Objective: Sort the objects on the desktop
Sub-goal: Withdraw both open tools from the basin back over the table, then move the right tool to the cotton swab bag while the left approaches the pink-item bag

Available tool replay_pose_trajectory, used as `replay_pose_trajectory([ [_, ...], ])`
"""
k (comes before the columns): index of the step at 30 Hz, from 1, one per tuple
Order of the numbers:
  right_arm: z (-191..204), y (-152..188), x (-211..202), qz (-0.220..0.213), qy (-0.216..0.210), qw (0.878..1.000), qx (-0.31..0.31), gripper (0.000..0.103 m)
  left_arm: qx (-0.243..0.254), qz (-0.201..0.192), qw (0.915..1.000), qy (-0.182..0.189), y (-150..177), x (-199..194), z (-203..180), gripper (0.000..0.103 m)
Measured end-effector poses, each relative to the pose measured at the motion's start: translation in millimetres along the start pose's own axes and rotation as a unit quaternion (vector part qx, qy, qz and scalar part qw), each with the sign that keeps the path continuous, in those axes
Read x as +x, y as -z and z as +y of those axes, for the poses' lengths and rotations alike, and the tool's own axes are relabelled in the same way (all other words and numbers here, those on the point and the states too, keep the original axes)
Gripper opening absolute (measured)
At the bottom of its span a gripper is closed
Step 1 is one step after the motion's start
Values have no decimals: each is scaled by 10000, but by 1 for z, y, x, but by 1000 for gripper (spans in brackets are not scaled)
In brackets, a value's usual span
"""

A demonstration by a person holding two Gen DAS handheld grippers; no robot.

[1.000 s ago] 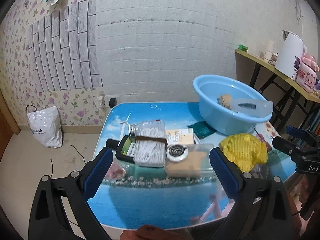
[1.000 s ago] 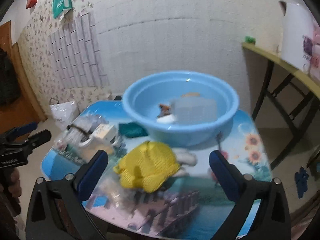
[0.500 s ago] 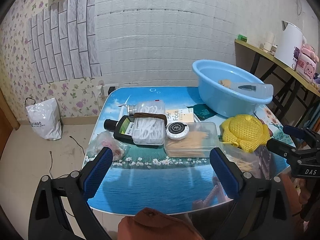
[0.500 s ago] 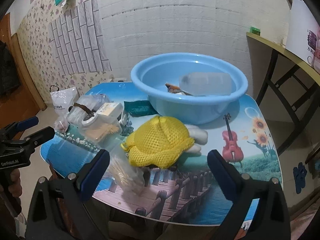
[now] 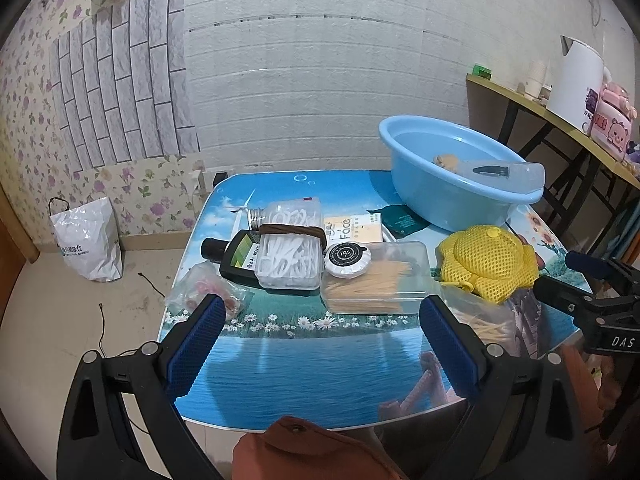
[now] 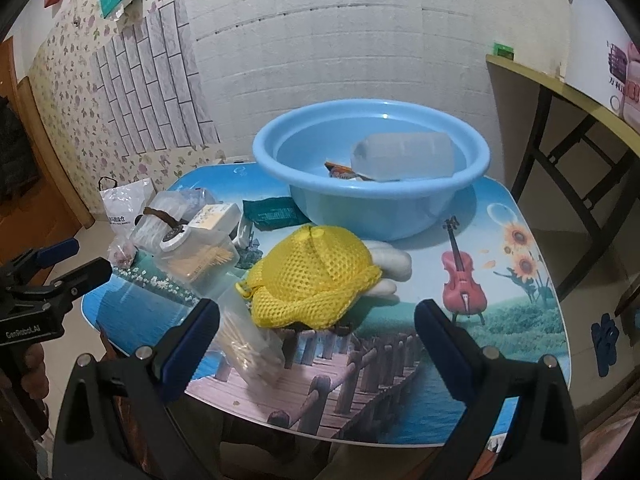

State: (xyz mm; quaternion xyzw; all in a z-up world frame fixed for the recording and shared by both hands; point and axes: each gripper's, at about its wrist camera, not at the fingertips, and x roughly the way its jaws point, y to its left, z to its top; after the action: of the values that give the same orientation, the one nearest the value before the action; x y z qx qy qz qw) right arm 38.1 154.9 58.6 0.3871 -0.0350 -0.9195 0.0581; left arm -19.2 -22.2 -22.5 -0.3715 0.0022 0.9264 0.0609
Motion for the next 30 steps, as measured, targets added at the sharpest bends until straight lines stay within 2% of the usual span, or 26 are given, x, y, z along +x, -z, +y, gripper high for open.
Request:
replay_pose_trajectory([
  [15,0,2,9,116,14,9999,108,100,-67,155,9999,-35,6,14,11,98],
  [17,1,2,11,135,-14,9998,110,100,-10,142,9999,-91,8,15,11,103],
  [20,1,3,13,191,-60,9997,146,100,43,98,9999,-128,9,16,10,103],
  [30,2,5,22,271,-42,9995,172,100,-112,197,9996,-148,11,26,22,103],
])
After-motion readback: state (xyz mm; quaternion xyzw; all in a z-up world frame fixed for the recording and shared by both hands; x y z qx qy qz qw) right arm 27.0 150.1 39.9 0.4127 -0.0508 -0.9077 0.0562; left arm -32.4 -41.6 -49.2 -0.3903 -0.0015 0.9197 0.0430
